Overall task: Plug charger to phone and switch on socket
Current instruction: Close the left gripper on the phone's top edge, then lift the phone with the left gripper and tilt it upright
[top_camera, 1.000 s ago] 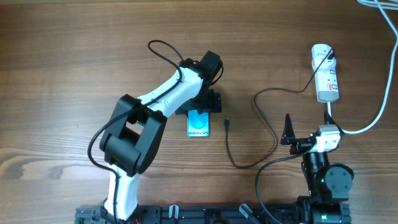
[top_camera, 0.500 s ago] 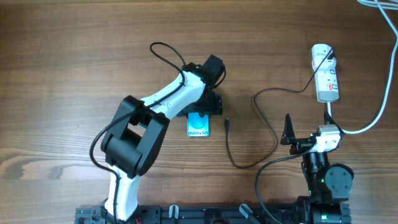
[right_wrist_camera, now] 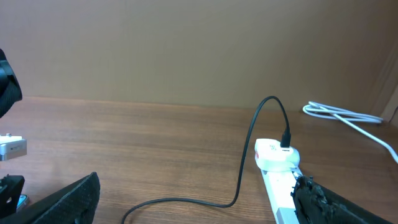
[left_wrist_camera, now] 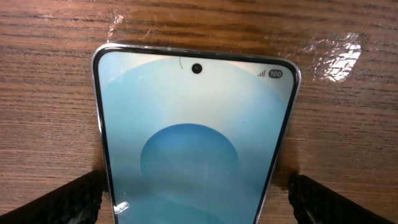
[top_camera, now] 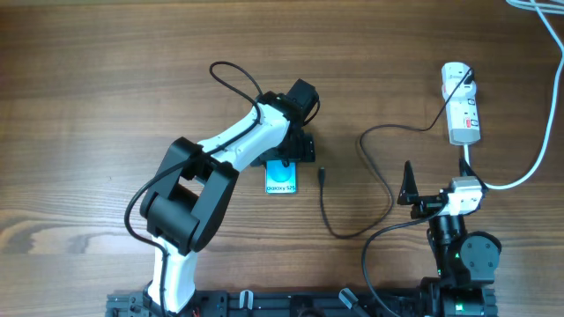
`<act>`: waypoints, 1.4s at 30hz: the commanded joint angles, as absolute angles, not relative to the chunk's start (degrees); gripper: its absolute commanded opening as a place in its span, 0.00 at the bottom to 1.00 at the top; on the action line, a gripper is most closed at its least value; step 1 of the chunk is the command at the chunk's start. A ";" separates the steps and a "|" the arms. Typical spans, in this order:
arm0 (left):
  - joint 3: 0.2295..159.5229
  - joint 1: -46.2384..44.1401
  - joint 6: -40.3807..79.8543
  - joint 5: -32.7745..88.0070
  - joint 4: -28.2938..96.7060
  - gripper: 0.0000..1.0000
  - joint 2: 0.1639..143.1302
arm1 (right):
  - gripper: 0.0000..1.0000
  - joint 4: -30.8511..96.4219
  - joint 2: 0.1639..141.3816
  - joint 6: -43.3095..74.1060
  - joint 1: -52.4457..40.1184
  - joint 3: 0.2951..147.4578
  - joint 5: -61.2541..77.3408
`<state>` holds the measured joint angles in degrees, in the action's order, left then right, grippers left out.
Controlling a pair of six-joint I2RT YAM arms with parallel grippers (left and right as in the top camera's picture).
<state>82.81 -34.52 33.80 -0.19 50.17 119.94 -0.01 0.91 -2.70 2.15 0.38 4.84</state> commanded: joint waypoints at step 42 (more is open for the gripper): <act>80.73 -34.61 34.98 3.60 49.01 0.76 121.91 | 1.00 -0.14 0.64 -2.85 1.78 0.30 4.27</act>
<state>82.65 -34.50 34.63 0.12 49.82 119.79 -0.01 0.91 -2.68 2.15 0.38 4.84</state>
